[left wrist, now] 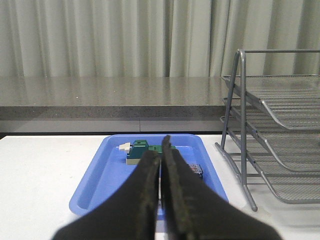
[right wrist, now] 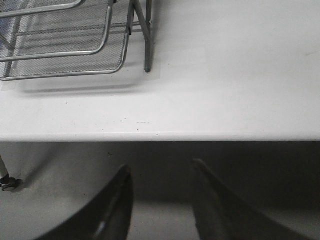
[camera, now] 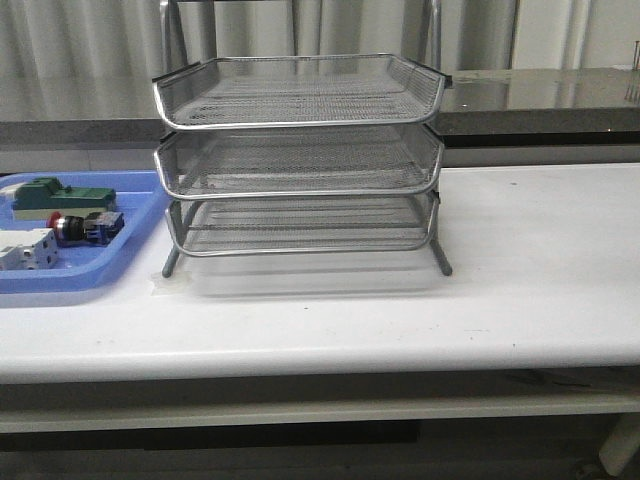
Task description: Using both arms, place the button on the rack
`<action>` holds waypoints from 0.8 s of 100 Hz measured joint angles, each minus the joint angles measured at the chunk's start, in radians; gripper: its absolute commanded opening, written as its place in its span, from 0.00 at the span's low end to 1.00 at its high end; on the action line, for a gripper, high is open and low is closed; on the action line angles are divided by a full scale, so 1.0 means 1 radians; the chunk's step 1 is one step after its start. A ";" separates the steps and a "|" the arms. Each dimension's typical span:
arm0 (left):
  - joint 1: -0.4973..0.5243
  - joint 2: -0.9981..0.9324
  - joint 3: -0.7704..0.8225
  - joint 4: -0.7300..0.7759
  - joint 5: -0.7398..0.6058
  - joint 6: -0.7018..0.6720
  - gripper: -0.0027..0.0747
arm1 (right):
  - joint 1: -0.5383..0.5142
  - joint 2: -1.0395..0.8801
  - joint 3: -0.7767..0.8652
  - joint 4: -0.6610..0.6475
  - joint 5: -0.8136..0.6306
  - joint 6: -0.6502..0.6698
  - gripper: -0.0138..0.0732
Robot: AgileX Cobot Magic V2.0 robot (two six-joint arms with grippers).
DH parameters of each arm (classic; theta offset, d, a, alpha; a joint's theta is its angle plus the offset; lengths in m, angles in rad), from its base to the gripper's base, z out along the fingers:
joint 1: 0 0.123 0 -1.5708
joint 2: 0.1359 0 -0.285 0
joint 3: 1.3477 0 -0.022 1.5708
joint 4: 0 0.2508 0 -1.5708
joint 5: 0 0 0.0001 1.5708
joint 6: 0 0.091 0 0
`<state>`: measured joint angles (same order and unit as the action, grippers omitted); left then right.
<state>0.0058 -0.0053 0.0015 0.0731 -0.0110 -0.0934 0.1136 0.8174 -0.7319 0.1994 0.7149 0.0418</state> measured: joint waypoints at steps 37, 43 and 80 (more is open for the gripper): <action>0.000 0.000 0.000 0.000 0.000 0.000 0.04 | 0.000 0.076 -0.004 0.234 -0.089 -0.030 0.72; 0.000 0.000 0.000 0.000 0.000 0.000 0.04 | 0.000 0.122 -0.004 0.305 -0.122 -0.079 0.72; 0.000 0.000 0.000 0.000 0.000 0.000 0.04 | 0.013 0.454 -0.004 0.944 -0.256 -0.642 0.72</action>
<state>0.0058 -0.0053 0.0015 0.0731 -0.0110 -0.0934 0.1270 1.2710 -0.7356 1.1433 0.4588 -0.6006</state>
